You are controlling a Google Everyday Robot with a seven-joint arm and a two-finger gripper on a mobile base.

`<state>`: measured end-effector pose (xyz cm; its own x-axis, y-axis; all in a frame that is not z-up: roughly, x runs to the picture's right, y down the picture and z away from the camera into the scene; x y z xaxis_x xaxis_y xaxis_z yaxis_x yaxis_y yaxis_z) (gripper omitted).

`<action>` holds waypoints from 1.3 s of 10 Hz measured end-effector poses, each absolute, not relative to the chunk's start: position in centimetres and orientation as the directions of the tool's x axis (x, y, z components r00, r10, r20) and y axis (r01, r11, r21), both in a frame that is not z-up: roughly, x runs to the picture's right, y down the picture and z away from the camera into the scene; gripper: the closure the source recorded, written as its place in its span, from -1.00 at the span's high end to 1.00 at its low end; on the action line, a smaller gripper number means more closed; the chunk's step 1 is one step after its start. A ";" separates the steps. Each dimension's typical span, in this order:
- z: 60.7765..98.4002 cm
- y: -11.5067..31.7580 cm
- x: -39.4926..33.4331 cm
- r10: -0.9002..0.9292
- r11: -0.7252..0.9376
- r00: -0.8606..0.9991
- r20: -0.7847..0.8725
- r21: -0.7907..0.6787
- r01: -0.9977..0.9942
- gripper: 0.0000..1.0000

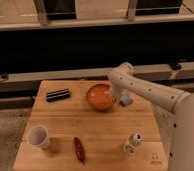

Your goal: Drag the ceramic bowl in a circle

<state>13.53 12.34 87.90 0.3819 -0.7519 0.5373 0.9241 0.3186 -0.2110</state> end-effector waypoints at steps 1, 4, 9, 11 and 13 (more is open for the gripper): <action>87.5 12.8 13.5 -0.753 0.318 0.379 0.538 -0.207 0.925 -1.00; 86.1 14.2 12.3 -0.759 0.303 0.348 0.550 -0.175 0.937 -1.00; 84.5 16.4 11.1 -0.757 0.286 0.314 0.573 -0.141 0.948 -1.00; 83.9 17.4 10.2 -0.755 0.279 0.296 0.585 -0.121 0.953 -1.00; 83.4 18.2 9.2 -0.754 0.271 0.277 0.596 -0.102 0.957 -1.00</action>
<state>9.25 18.20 83.36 0.2766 -0.7542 0.5956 0.9573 0.2705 -0.1020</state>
